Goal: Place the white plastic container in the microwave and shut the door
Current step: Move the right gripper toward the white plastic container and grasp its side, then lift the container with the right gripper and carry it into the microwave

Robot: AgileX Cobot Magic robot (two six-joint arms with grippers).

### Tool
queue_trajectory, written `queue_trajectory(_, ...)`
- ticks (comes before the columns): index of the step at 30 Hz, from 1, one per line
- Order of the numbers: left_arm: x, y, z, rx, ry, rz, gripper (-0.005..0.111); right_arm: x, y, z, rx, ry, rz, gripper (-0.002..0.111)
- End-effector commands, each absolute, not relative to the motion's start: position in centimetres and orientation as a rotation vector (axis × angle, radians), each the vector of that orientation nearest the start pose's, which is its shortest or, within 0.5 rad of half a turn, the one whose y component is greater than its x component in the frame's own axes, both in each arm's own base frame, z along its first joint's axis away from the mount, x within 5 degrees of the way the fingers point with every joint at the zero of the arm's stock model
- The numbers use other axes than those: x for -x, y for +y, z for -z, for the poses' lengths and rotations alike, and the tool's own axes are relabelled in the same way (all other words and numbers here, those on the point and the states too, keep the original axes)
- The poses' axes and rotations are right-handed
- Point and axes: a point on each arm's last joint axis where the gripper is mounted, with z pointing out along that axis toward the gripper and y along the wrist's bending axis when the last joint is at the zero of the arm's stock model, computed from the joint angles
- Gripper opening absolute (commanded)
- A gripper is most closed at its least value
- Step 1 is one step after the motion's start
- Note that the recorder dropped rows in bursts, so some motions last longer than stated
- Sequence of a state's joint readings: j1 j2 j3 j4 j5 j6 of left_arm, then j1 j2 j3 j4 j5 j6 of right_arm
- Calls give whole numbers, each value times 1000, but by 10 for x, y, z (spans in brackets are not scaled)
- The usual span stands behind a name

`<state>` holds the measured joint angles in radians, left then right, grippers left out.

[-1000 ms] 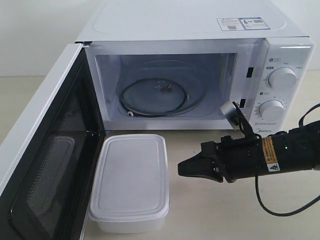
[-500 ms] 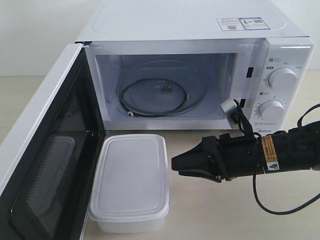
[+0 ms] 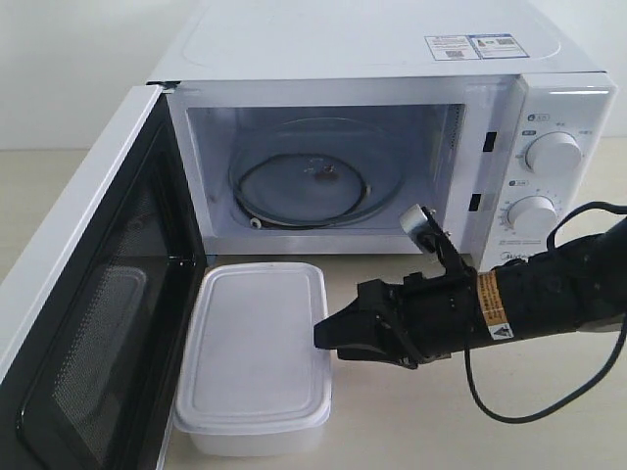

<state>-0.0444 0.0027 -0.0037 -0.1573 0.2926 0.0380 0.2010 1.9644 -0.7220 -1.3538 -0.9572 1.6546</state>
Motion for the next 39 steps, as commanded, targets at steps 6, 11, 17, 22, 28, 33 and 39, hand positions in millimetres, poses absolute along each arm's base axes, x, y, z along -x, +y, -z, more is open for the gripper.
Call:
queue_trajectory(6, -54, -6, -187, 36, 1778, 157, 4, -293, 139, -114, 80, 2443, -1425, 46)
queue_trajectory(11, -54, -6, -187, 36, 1778, 157, 4, -294, 138, -113, 68, 2457, -1398, 46)
queue_trajectory(17, -54, -6, -187, 36, 1778, 157, 4, -301, 139, -117, 50, 2450, -1399, 46)
queue_trajectory(22, -54, -6, -187, 36, 1778, 157, 4, -309, 138, -115, 27, 2474, -1331, 46)
queue_trajectory(28, -54, -6, -187, 36, 1778, 157, 4, -308, 144, -99, -4, 2532, -1475, 46)
queue_trajectory(33, -54, -6, -187, 36, 1778, 157, 4, -310, 144, -94, -20, 2540, -1470, 46)
queue_trajectory(39, -54, -6, -187, 36, 1778, 157, 4, -309, 145, -96, -10, 2529, -1502, 29)
